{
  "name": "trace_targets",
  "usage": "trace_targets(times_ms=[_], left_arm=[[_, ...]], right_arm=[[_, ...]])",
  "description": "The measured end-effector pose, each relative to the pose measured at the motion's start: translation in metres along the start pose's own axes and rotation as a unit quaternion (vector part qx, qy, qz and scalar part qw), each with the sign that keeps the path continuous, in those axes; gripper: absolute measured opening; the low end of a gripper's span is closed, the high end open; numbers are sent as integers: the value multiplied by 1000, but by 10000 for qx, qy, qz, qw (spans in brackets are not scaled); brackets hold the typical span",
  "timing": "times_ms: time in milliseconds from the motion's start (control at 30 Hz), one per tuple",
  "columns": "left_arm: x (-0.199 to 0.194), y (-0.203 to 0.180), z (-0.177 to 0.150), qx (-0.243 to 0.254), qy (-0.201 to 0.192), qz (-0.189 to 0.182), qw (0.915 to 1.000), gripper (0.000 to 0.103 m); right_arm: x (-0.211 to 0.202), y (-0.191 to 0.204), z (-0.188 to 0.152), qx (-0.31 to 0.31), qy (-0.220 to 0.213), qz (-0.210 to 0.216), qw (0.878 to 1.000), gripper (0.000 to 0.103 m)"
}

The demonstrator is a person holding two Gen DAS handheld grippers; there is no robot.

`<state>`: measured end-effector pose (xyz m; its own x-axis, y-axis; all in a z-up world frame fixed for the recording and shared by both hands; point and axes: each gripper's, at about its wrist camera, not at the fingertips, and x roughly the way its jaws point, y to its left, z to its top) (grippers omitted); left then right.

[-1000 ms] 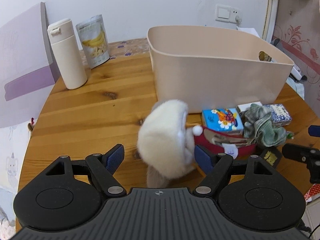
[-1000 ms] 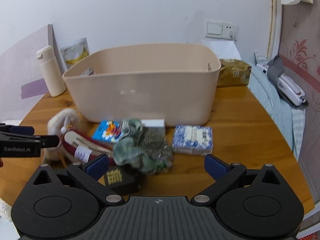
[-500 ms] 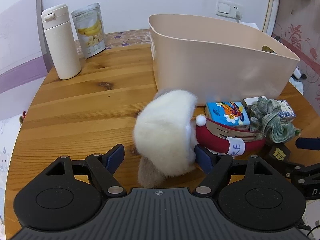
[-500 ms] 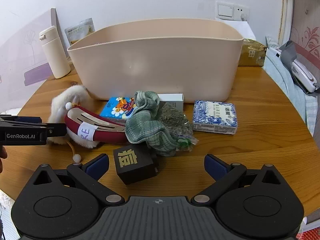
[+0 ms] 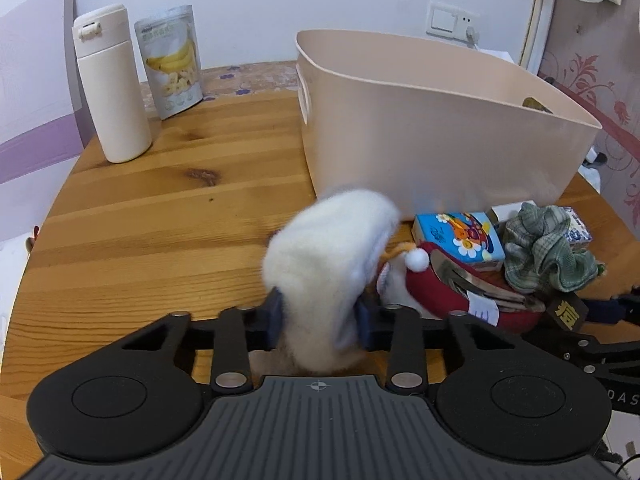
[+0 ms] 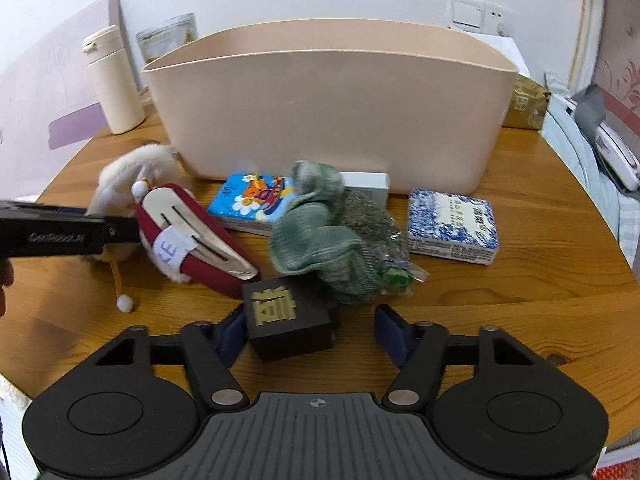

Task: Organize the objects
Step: 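Grasp the white plush hat with left gripper while right gripper grasps the black cube box, then carry the plush hat and black cube box over the bin and release both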

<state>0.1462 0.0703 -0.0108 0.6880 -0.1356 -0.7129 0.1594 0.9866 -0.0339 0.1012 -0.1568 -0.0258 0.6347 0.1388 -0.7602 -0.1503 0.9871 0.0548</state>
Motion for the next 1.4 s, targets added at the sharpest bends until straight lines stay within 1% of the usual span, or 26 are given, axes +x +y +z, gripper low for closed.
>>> trace_targets(times_ms=[33,67,167,267,433,867,1133,1400], left_arm=[[-1,0,0,4,-24,-23,10000,26],[-3,0,0,11,-52,-34,10000,22],[-7,2,-3,15,-103,-34,9999,17],[-10,3,-6,-34,-130,-62,9999,13],[-19,2,-9,-24,-189,-82,9998,11],[-56,3,-16,-78,-569,44,9983,10],[-80,9,-7,-102,-883,120,9960,10],[-100,3,12,13,-1225,103,9924,10]], right_arm=[[0,1,0,-46,7,20,10000,43],[-1,4,0,-74,13,24,10000,43],[-3,6,0,-172,-2,10,9999,43],[-5,6,-2,-196,3,48,9998,43],[-11,5,-3,-201,-74,72,9997,43],[-38,5,-3,-210,-364,129,9990,43],[-55,2,3,-174,-600,120,9980,43],[-66,-7,15,-88,-804,69,9967,43]])
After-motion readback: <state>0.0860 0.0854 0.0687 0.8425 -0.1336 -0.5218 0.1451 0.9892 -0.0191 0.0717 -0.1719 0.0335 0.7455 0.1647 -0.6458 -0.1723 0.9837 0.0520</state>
